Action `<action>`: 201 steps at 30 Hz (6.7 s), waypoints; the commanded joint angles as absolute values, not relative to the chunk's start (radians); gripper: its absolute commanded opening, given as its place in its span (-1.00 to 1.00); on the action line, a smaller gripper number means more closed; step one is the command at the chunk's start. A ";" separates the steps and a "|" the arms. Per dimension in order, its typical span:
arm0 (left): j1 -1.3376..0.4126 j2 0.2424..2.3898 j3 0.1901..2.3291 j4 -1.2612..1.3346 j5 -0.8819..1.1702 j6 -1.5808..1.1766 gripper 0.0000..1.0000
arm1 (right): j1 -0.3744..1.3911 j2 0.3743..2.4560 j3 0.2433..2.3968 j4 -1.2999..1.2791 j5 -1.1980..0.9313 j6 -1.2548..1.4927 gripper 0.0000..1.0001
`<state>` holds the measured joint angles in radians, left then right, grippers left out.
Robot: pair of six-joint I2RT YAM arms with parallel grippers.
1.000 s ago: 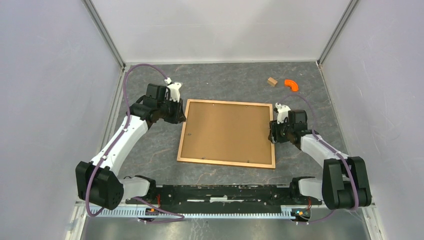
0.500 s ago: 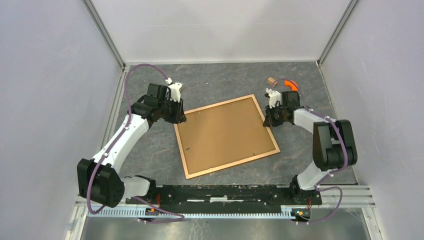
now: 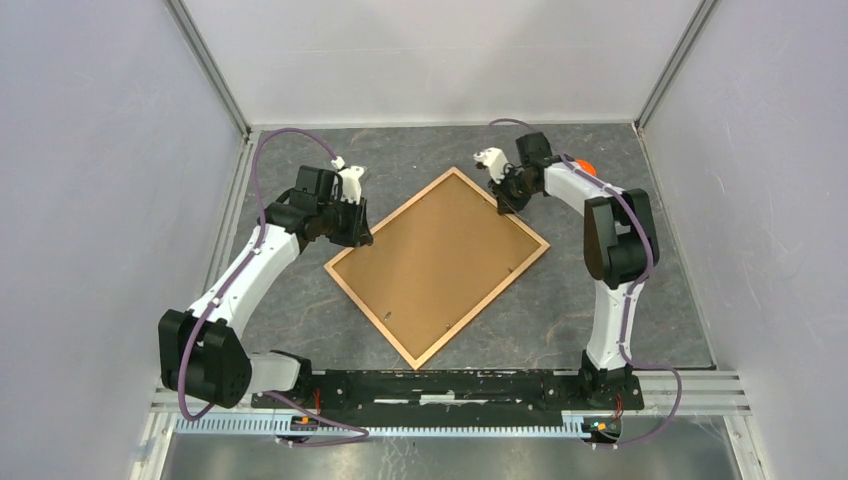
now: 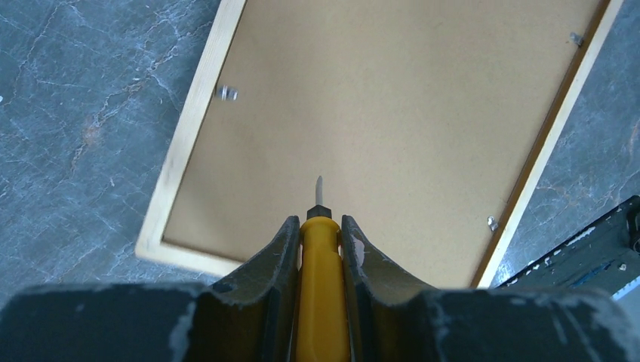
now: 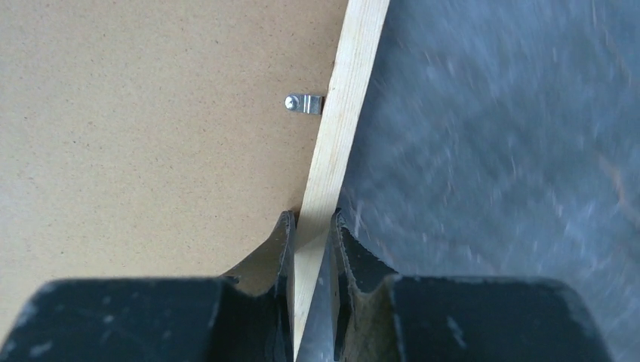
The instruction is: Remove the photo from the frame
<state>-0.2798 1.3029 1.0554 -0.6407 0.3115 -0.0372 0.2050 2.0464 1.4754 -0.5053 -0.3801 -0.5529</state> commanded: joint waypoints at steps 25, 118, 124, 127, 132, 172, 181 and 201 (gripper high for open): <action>-0.250 1.289 1.034 -0.625 0.446 -0.065 -0.96 | 0.417 2.073 1.861 -0.384 -0.367 -0.913 0.45; -0.236 1.171 0.965 -0.656 0.516 0.076 -0.96 | 1.138 1.373 0.696 -0.406 -0.172 -0.635 0.66; -0.273 1.180 0.957 -0.657 0.454 0.119 -0.95 | 1.138 1.375 0.658 -0.407 -0.054 -0.680 -0.01; -0.312 1.198 0.969 -0.659 0.381 0.156 -0.96 | 1.134 1.352 0.649 -0.395 -0.006 -0.720 -0.23; -0.408 1.256 1.020 -0.675 0.255 0.230 -0.96 | 1.116 1.329 0.648 -0.388 -0.006 -0.754 -0.43; -0.540 1.525 1.059 -0.538 0.002 0.320 -0.95 | 1.084 1.269 0.524 -0.320 -0.092 -0.707 -1.00; -0.568 1.503 1.042 -0.608 0.039 0.331 -0.96 | 1.084 1.281 0.527 -0.318 -0.096 -0.706 -1.00; -0.596 1.505 1.014 -0.570 0.087 0.283 -0.96 | 1.084 1.294 0.531 -0.322 -0.113 -0.701 -1.00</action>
<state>-0.5850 1.5101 1.0248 -0.6144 0.0357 0.3000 1.0832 1.2640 0.5541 -0.3046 -0.0612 -0.6899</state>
